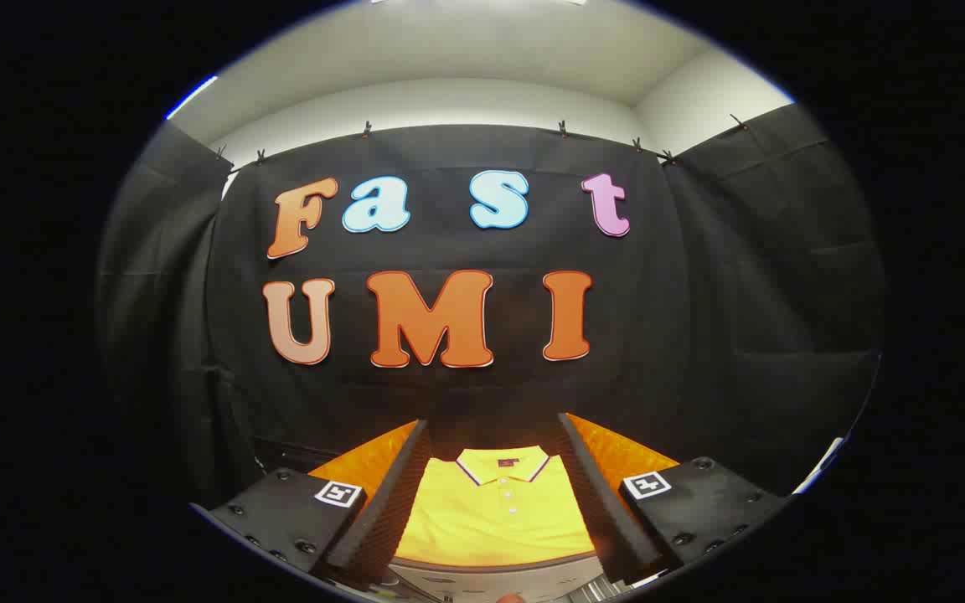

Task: Put the clothes into the washing machine and then close the washing machine lid.

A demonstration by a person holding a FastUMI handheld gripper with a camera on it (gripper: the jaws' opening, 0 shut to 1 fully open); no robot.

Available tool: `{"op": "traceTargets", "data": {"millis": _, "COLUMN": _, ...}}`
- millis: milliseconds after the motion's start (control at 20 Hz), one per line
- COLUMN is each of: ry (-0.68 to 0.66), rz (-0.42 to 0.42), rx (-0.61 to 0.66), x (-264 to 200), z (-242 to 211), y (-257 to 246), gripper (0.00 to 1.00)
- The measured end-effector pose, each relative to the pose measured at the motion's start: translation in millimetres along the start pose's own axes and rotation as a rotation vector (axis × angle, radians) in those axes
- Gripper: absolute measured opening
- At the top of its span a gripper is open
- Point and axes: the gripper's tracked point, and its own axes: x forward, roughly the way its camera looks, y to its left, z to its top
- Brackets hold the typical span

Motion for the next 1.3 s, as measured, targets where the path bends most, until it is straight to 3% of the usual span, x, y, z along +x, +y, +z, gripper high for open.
{"op": "traceTargets", "data": {"millis": 900, "ry": 0.023, "rz": 0.013, "rx": -0.028, "x": 15.5, "z": -8.8, "y": 1.5, "gripper": 0.97}}
{"op": "traceTargets", "data": {"millis": 1300, "ry": 0.119, "rz": -0.003, "rx": -0.04, "x": 56.1, "z": -63.4, "y": -14.3, "gripper": 0.97}}
